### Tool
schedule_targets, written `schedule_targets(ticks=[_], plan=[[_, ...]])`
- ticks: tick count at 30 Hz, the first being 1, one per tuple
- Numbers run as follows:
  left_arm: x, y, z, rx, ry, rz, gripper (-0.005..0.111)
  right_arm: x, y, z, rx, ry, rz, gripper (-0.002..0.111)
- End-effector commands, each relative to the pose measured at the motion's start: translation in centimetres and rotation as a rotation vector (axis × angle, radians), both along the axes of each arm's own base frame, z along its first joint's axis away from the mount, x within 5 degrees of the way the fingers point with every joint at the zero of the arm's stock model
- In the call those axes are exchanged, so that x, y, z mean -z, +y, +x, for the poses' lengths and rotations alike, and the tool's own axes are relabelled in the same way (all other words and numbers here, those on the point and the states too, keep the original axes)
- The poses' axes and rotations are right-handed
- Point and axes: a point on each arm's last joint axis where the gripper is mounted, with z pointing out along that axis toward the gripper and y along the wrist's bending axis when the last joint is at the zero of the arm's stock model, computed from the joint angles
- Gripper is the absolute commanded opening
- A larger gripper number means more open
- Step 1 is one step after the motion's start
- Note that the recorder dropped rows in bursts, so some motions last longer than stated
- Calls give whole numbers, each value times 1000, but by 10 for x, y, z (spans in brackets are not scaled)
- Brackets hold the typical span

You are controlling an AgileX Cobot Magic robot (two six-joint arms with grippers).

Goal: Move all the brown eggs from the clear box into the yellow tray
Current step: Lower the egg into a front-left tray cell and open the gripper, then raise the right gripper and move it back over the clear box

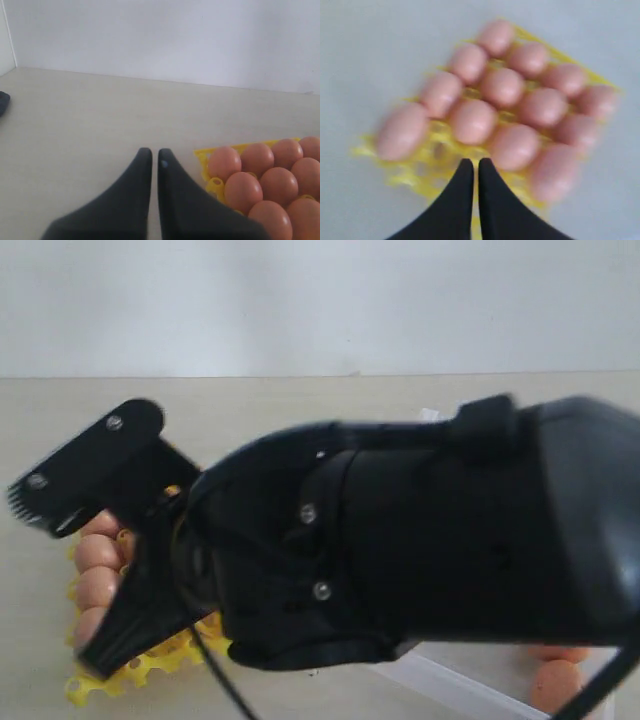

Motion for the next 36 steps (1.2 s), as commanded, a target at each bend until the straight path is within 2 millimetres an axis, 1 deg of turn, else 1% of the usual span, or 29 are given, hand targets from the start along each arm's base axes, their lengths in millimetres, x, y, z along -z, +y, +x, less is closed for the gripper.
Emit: schedule_targets(ticks=[1, 3, 4, 7, 9, 10, 12, 13, 15, 17, 19, 21, 23, 26, 27, 28, 31, 33, 36], plan=[[0, 0, 0, 2, -9, -9, 4, -22, -55, 15, 248, -150, -407, 0], [0, 0, 0, 2, -9, -9, 4, -28, -74, 26, 294, -124, -462, 0], [0, 0, 0, 2, -9, -9, 4, -30, -81, 30, 305, -94, -445, 0], [0, 0, 0, 2, -9, -9, 4, -29, -116, 49, 373, 84, -391, 0], [0, 0, 0, 2, -9, -9, 4, -26, -146, 62, 394, 250, -362, 0], [0, 0, 0, 2, -9, -9, 4, -23, -157, 65, 353, 334, -349, 0], [0, 0, 0, 2, -9, -9, 4, -15, -185, 72, 273, 524, -291, 0], [0, 0, 0, 2, -9, -9, 4, -12, -199, 73, 263, 619, -258, 0], [0, 0, 0, 2, -9, -9, 4, -4, -219, 73, 235, 817, -169, 0], [0, 0, 0, 2, -9, -9, 4, 4, -233, 77, 232, 900, -149, 0], [0, 0, 0, 2, -9, -9, 4, 11, -240, 81, 238, 915, -164, 1], [0, 0, 0, 2, -6, -9, 4, 18, -241, 83, 211, 919, -207, 9], [0, 0, 0, 2, -8, -9, 4, 23, -238, 83, 168, 920, -238, 21], [0, 0, 0, 2, -8, -9, 4, 31, -236, 84, 114, 917, -318, 48], [0, 0, 0, 2, -8, -9, 4, 33, -237, 85, 103, 911, -356, 54], [0, 0, 0, 2, -8, -9, 4, 36, -238, 86, 96, 901, -396, 58], [0, 0, 0, 2, -8, -9, 4, 44, -243, 93, 94, 848, -466, 59], [0, 0, 0, 2, -8, -9, 4, 49, -246, 96, 92, 843, -518, 59], [0, 0, 0, 2, -10, -9, 4, 57, -247, 98, 86, 859, -540, 59]])
